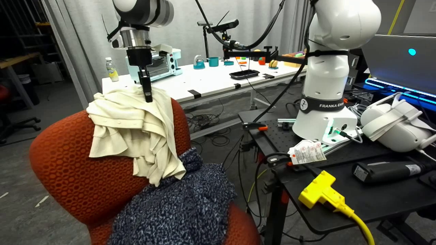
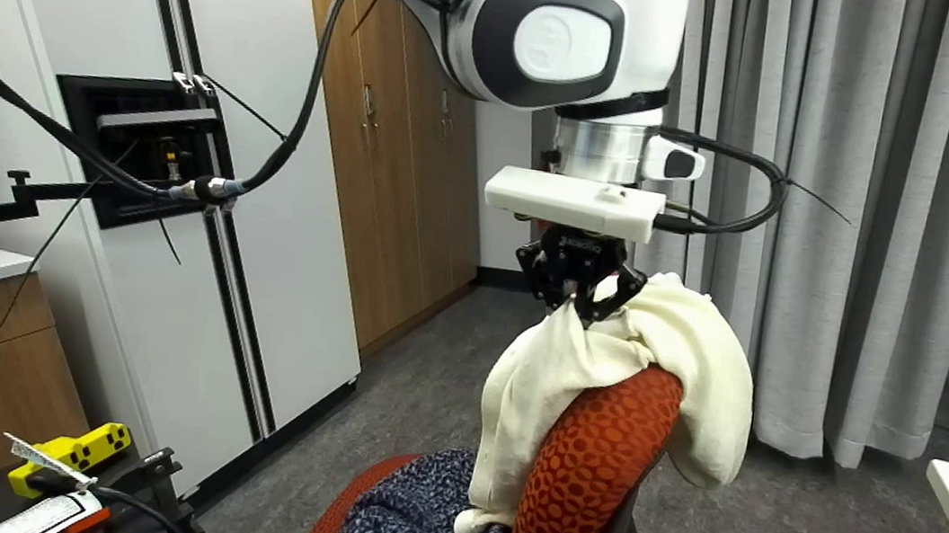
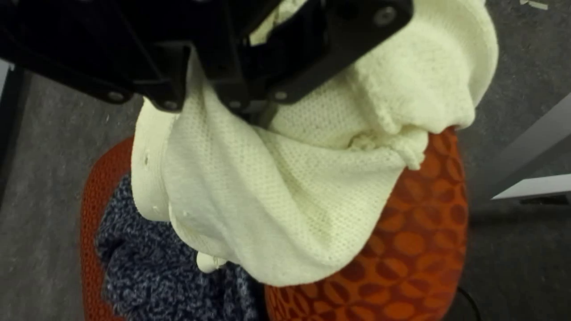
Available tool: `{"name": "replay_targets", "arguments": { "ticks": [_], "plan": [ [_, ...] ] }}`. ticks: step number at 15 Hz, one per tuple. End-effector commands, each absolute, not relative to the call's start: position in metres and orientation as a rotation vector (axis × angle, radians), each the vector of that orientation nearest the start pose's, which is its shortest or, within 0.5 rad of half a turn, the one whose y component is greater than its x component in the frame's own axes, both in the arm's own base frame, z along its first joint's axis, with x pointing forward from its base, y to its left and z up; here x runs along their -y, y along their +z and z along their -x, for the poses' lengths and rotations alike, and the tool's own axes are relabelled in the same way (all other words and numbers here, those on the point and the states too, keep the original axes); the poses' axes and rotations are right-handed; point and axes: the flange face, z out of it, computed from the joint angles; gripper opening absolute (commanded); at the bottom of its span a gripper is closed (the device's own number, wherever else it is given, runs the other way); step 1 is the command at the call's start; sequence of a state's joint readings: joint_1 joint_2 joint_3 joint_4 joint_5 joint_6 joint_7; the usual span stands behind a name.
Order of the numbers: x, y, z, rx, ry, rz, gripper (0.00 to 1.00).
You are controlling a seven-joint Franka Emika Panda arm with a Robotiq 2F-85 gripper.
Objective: Get the cream object from the headrest and put on the seat of the chair
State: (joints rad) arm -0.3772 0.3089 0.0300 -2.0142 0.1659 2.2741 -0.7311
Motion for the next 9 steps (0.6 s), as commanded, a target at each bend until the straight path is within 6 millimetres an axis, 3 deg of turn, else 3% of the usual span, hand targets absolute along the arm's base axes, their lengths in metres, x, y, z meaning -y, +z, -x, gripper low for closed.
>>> {"name": "replay_targets", "arguments": {
  "ticks": [1,4,9],
  "plan": [
    [0.148,0.316,-0.508,0.546,0.012,3.026,0.03],
    [0.100,0.329,-0.482,0.674,-0.072,3.032,0.03],
    [0.011,0.363,-0.444,0.811,-0.384,3.044,0.03]
  ]
}}
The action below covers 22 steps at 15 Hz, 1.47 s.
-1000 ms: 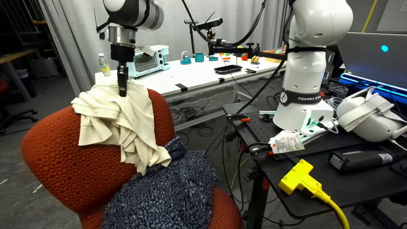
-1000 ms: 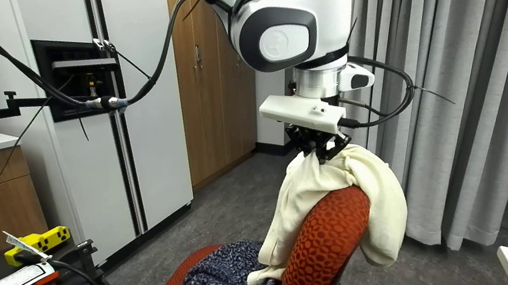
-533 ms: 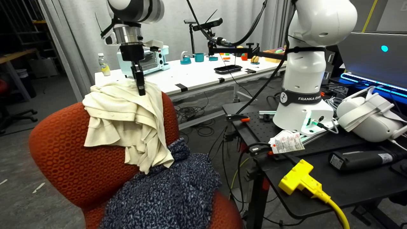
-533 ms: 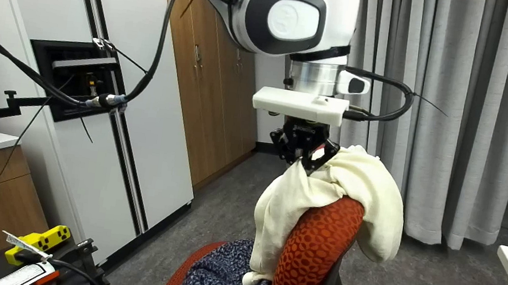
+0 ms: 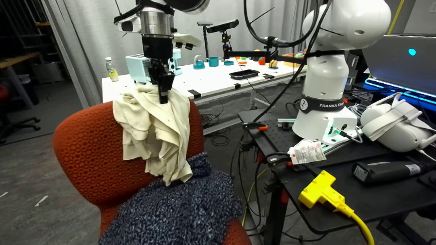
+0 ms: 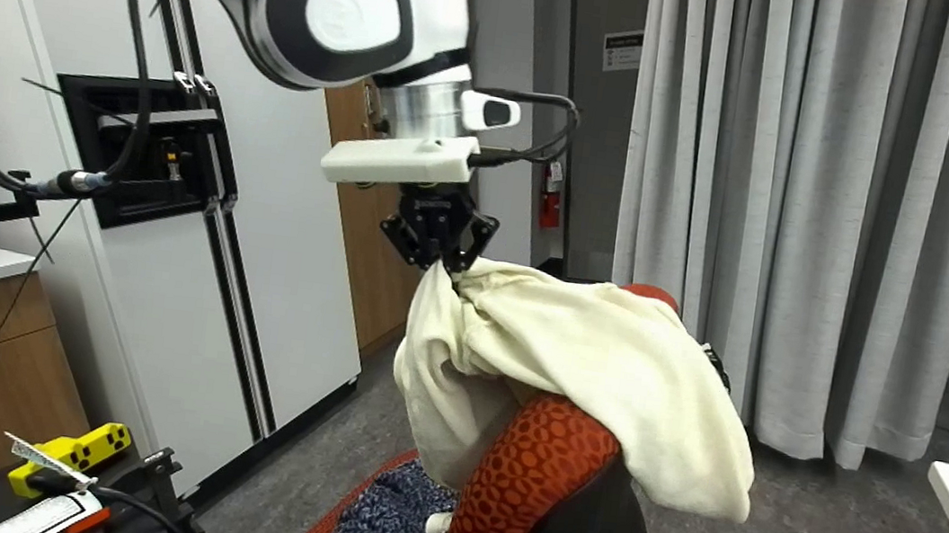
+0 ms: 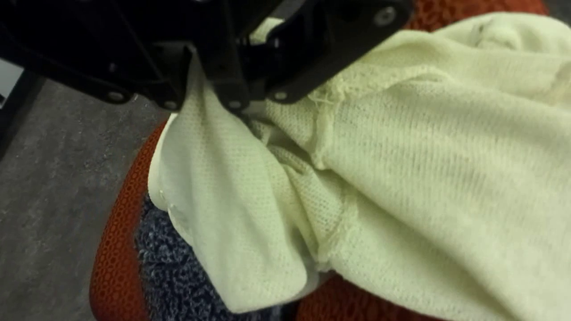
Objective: Get the cream object from the headrest and put on the seat of the chair
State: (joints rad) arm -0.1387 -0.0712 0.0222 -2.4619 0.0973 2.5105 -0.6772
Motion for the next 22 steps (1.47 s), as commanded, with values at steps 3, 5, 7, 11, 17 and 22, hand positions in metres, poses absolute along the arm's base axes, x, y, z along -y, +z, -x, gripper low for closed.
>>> {"name": "replay_targets", "arguments": {
  "ticks": [3,5,7,11,17,22],
  "plan": [
    [-0.035,0.399,-0.441,0.841,-0.544,3.040,0.03],
    [-0.055,0.423,-0.444,0.849,-0.636,3.030,0.03],
    [-0.066,0.455,-0.449,0.851,-0.755,3.017,0.03],
    [-0.072,0.529,-0.460,0.859,-0.965,3.002,0.03],
    [-0.077,0.601,-0.478,0.825,-1.192,2.983,0.03],
    [-0.079,0.609,-0.476,0.831,-1.056,3.034,0.03]
  ]
}}
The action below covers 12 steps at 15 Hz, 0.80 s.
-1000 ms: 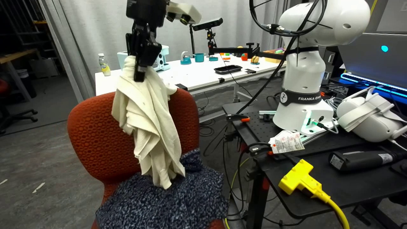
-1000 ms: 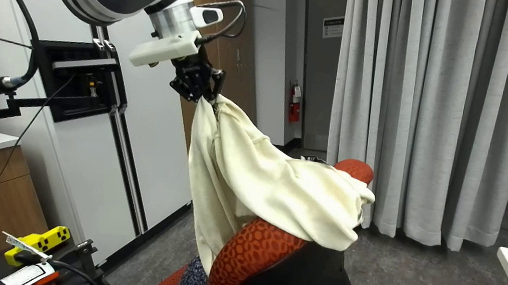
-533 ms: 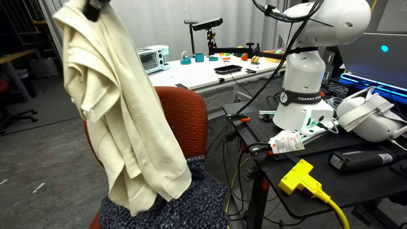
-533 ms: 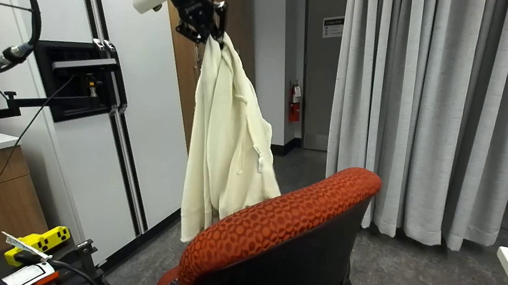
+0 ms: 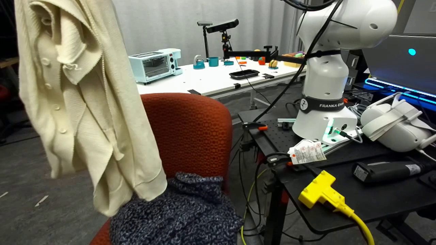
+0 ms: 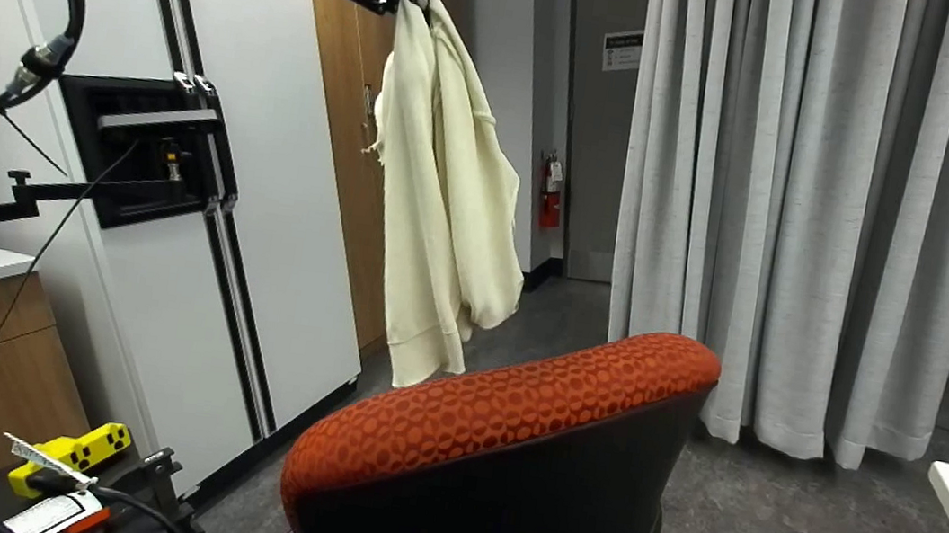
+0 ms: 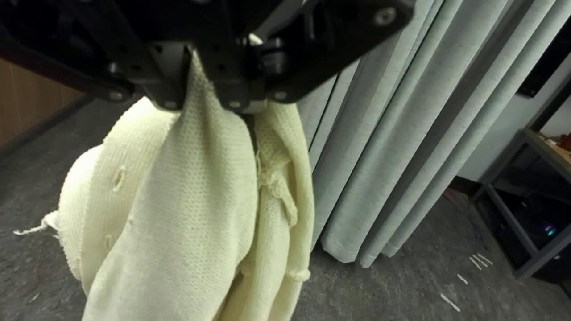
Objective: Get the cream object from the headrest and put on the seat of the chair
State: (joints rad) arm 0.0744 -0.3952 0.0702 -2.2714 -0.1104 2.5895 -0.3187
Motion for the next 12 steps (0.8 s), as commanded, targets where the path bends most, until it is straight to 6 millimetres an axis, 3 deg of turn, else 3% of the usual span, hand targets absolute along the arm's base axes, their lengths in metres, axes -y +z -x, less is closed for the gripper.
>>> {"name": "replay_targets", "arguments": {
  "ticks": [1,2,3,4,7,9,12],
  "plan": [
    [-0.078,0.609,-0.475,0.836,-1.004,3.054,0.03],
    [-0.060,0.543,-0.496,0.840,-0.935,3.091,0.03],
    [-0.058,0.532,-0.497,0.847,-0.871,3.106,0.39],
    [-0.057,0.511,-0.501,0.853,-0.800,3.112,0.40],
    [-0.053,0.461,-0.514,0.848,-0.618,3.124,0.62],
    [-0.051,0.438,-0.518,0.853,-0.534,3.124,0.76],
    [-0.041,0.420,-0.518,0.850,-0.466,3.122,0.99]
  ]
}}
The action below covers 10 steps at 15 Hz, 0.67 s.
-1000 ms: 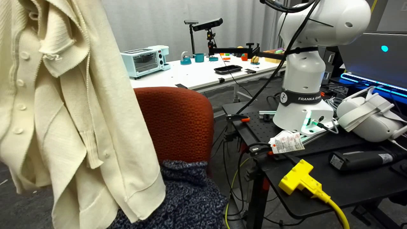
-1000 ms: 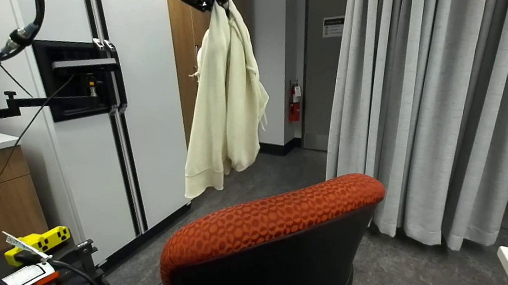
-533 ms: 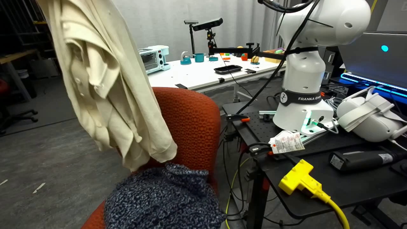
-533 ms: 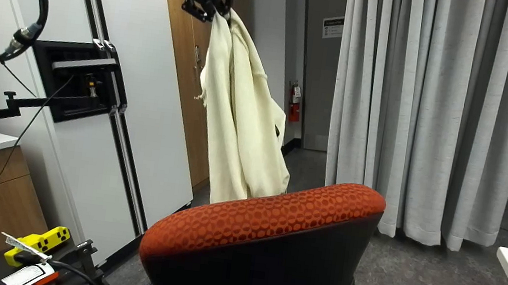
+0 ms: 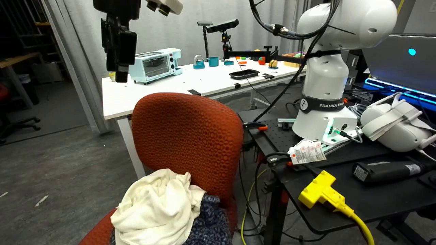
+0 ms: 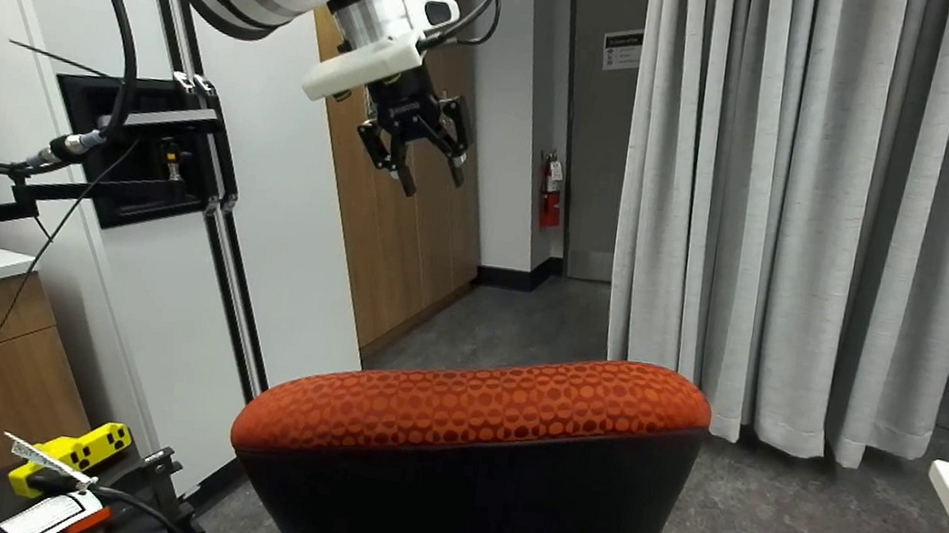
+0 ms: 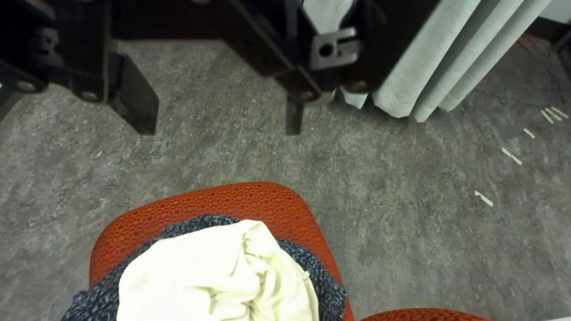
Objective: Get the cream object from the headrest and put on the seat of the chair
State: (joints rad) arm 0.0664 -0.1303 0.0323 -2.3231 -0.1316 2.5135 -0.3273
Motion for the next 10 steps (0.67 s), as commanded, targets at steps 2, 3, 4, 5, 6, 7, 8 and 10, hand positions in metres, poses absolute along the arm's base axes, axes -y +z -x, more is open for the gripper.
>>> {"name": "replay_targets", "arguments": {
  "ticks": [2,3,4,5,6,7,8,10],
  "plan": [
    [-0.029,0.416,-0.515,0.825,-0.452,3.132,1.00],
    [-0.022,0.418,-0.512,0.795,-0.456,3.140,1.00],
    [-0.015,0.422,-0.508,0.756,-0.463,3.142,1.00],
    [-0.008,0.425,-0.504,0.720,-0.476,3.148,1.00],
    [0.001,0.430,-0.499,0.669,-0.493,3.154,1.00],
    [0.008,0.434,-0.495,0.634,-0.507,3.156,1.00],
    [0.015,0.438,-0.489,0.590,-0.517,3.154,1.00],
    [0.027,0.442,-0.475,0.516,-0.524,3.145,1.00]
  ]
}}
